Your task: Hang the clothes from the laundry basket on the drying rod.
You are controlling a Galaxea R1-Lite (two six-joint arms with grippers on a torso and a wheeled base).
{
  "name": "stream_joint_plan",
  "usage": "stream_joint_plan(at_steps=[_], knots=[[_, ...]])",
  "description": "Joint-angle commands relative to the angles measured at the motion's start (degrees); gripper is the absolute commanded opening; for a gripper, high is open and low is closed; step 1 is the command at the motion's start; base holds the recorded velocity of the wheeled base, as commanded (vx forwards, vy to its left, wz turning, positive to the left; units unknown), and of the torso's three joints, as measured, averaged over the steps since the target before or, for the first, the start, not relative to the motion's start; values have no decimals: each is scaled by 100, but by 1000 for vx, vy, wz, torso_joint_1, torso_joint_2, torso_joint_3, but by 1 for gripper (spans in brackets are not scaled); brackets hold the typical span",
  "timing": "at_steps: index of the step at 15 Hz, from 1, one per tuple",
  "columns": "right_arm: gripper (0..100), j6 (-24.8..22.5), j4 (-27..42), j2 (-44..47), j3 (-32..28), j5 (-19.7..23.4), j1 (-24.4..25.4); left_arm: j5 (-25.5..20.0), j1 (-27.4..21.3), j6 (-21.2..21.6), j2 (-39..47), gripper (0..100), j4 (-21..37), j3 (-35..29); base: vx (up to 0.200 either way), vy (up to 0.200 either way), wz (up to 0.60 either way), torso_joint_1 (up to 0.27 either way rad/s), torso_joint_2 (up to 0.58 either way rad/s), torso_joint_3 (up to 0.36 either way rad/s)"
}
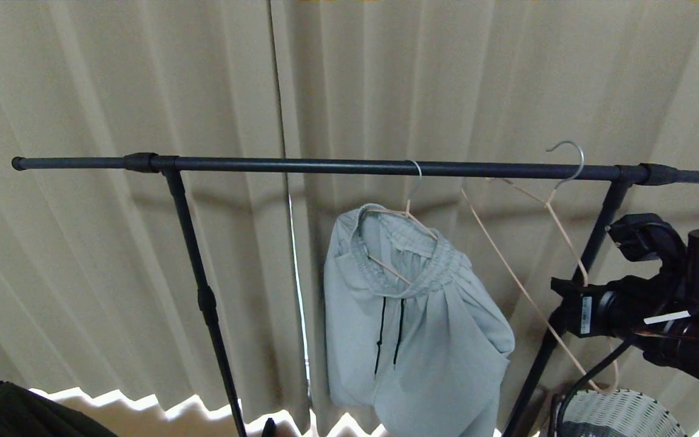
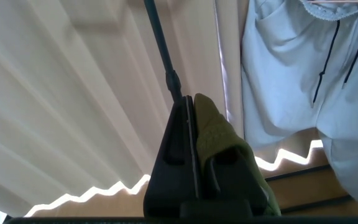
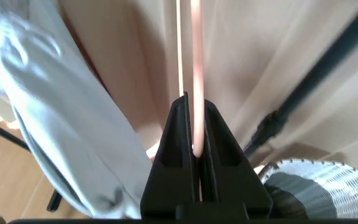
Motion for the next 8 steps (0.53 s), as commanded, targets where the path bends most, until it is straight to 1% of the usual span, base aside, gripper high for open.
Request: stream_joint_plan(at_steps=[1,3,8], knots=[[0,-10,-5,-392,275,-1,1,1,2,-1,9,0,-2,-3,-200,0,0,17,7,-2],[0,-1,-22,-515,398,-1,1,1,11,-1,0,0,-2,-3,-200,0,0,0,7,0],[0,-10,-5,-734,442,-10,10,1,11,-36,17,0,16,67,-200,0,0,-3,2,0]])
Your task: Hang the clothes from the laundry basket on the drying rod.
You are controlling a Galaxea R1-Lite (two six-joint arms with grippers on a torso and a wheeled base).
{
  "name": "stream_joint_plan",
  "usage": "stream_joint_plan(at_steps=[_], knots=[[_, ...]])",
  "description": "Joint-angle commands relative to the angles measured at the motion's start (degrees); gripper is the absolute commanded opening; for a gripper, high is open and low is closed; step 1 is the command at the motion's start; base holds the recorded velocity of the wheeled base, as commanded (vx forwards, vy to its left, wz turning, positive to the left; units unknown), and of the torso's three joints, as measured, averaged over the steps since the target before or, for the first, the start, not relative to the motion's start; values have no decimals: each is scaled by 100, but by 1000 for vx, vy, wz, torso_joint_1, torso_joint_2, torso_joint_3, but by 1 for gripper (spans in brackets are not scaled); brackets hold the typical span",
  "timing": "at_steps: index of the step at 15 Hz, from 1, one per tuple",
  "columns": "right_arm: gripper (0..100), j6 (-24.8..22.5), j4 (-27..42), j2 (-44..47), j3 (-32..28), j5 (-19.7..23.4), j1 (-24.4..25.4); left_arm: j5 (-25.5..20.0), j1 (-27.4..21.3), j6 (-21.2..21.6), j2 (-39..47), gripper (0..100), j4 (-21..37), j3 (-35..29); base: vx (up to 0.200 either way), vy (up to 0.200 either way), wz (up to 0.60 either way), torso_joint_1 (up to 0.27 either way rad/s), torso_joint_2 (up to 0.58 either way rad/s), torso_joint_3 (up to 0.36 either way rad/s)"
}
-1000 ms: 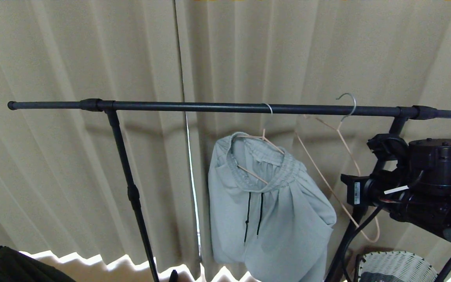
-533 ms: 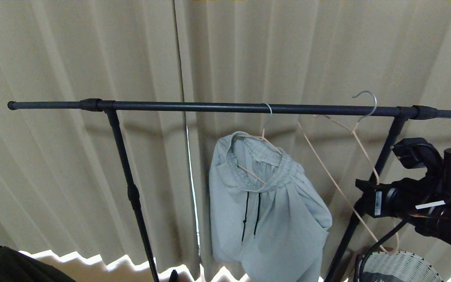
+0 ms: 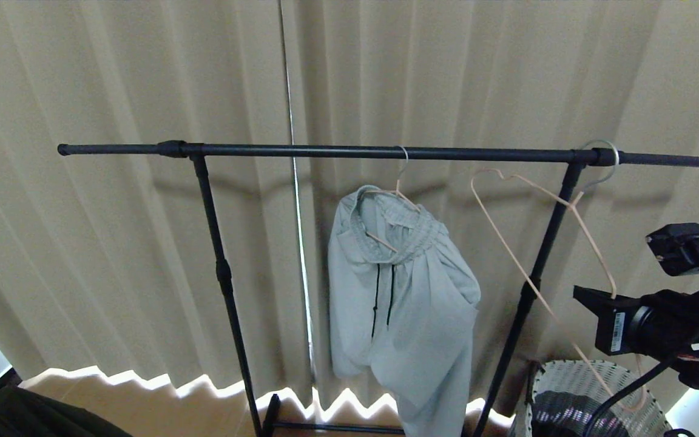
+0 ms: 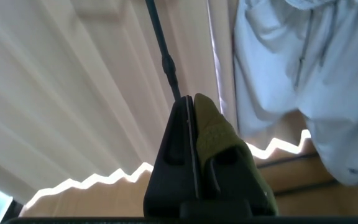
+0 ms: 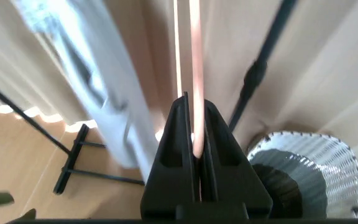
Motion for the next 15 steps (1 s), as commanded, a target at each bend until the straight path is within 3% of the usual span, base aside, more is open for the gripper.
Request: stream_joint_plan(at_steps=[1,7,10,14,15], knots=[[0,0,6,-103,36,-1,4,-1,0,8,41,0,2,68,-200,0,0,2,2,-2],[0,-9,6,-384,211,34,39,-1,-510,61,85,0,29,341,-33,0,0,0,0,0],[0,-501,305,-876,194,306,188,43,-483,281,701,0,46,-99,0,0,0,0,0,0],[0,-642,1149,-1413,-131,966,830,87,-457,263,1843,0,64,-960,0,0,0,0,0,0],[0,-642,1439,-1439,-228,1493,1085,219,-466,254,2502,0,64,-1452,0,0,0,0,0,0]])
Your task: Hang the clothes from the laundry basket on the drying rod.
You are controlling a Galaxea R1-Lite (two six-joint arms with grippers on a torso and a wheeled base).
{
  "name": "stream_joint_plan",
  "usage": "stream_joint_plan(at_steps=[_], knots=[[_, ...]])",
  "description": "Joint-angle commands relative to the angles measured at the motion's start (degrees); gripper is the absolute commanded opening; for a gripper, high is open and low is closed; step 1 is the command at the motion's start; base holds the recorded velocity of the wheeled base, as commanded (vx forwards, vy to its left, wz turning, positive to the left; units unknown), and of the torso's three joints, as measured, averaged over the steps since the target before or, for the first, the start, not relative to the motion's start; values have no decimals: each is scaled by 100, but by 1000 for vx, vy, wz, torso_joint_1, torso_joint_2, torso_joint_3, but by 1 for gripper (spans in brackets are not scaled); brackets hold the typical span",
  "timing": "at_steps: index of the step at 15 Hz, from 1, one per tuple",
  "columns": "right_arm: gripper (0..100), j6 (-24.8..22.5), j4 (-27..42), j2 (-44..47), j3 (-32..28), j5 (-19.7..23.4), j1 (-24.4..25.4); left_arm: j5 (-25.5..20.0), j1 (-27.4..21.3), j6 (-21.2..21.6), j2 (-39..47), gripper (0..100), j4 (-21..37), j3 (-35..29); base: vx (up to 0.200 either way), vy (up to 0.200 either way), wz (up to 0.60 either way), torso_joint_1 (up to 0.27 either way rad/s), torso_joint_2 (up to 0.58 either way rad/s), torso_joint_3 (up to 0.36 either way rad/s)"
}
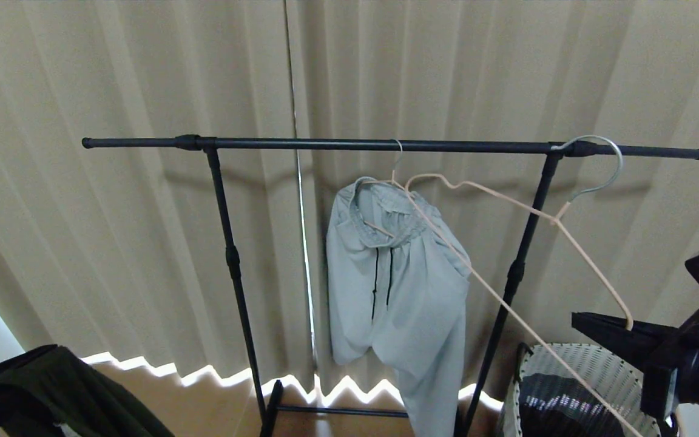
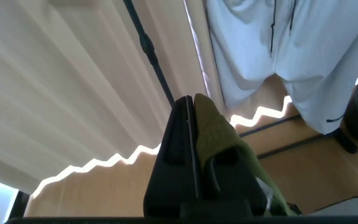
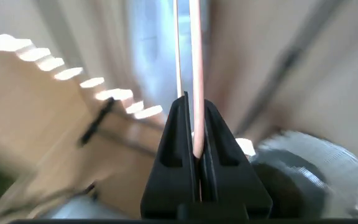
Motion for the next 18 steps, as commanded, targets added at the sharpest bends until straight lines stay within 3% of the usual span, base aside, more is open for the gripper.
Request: stream_joint_plan(at_steps=[1,4,6,10,12,18], knots=[[0,-1,210,-146,-129,684,350,222,-7,-45,1436,0,-8,-935,0,0,0,0,0,0],[0,8,166,144,-200,1300,359,301,-86,-124,2192,0,-8,-1735,0,0,0,0,0,0],[0,17,183,240,-226,1704,622,538,-384,-283,2790,0,-8,-2333,0,0,0,0,0,0],[0,70,122,583,-226,1871,1255,1329,-1219,-1381,3695,0,-8,-3212,0,0,0,0,0,0],[0,70,113,627,-226,2064,1422,1663,-1422,-1557,3950,0,-8,-3423,0,0,0,0,0,0],[0,131,104,1014,-525,2064,1475,1716,-1553,-1557,3976,0,-8,-3431,0,0,0,0,0,0]])
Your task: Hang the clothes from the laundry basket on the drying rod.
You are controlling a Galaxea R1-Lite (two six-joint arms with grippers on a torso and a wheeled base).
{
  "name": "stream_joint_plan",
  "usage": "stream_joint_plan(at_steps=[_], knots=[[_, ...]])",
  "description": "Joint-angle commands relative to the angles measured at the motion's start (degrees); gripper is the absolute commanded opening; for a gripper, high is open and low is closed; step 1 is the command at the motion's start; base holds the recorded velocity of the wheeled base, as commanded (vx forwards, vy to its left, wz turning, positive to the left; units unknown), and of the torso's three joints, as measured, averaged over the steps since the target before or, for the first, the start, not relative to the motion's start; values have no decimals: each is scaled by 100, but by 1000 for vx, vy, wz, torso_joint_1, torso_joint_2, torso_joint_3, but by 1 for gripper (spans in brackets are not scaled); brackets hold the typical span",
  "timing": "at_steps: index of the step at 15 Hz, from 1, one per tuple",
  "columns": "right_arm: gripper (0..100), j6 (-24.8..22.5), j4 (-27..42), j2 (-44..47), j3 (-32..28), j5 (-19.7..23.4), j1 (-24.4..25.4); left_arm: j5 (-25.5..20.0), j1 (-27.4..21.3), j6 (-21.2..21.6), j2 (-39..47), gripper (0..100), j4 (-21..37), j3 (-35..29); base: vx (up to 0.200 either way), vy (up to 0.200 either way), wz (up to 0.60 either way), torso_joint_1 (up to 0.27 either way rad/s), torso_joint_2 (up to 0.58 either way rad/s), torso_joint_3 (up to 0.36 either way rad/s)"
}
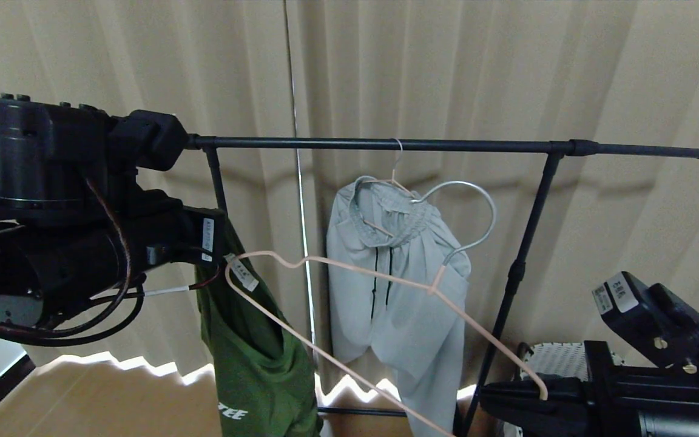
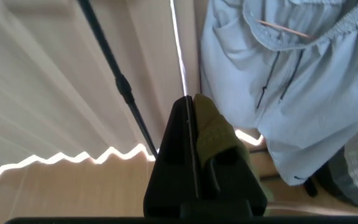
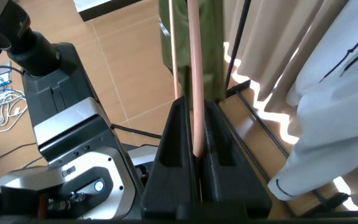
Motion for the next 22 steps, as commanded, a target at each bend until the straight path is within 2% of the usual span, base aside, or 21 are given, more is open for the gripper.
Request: stream_joint_plan(at_steps=[1,8,13,14,17,19,22], knots=[[0,46,-1,282,-151,3,11,3,-70,3,8,0,-3,11,0,0,0,0,0,0],[0,187,-9,924,-749,-68,2,38,-96,-14,-27,0,6,55,0,0,0,0,0,0],[0,354,-9,1468,-1232,-76,29,460,-96,-295,-71,0,120,73,0,0,0,0,0,0],[0,424,-9,1627,-1381,-76,160,469,-96,-436,-79,0,216,73,0,0,0,0,0,0],[0,652,-36,1978,-1715,-393,451,469,-96,-462,-220,0,234,73,0,0,0,0,0,0],[0,652,-405,2207,-1733,-446,547,469,-114,-462,-413,0,260,82,0,0,0,0,0,0],[0,652,-748,2558,-1777,-446,582,469,-457,-515,-695,0,366,82,0,0,0,0,0,0]])
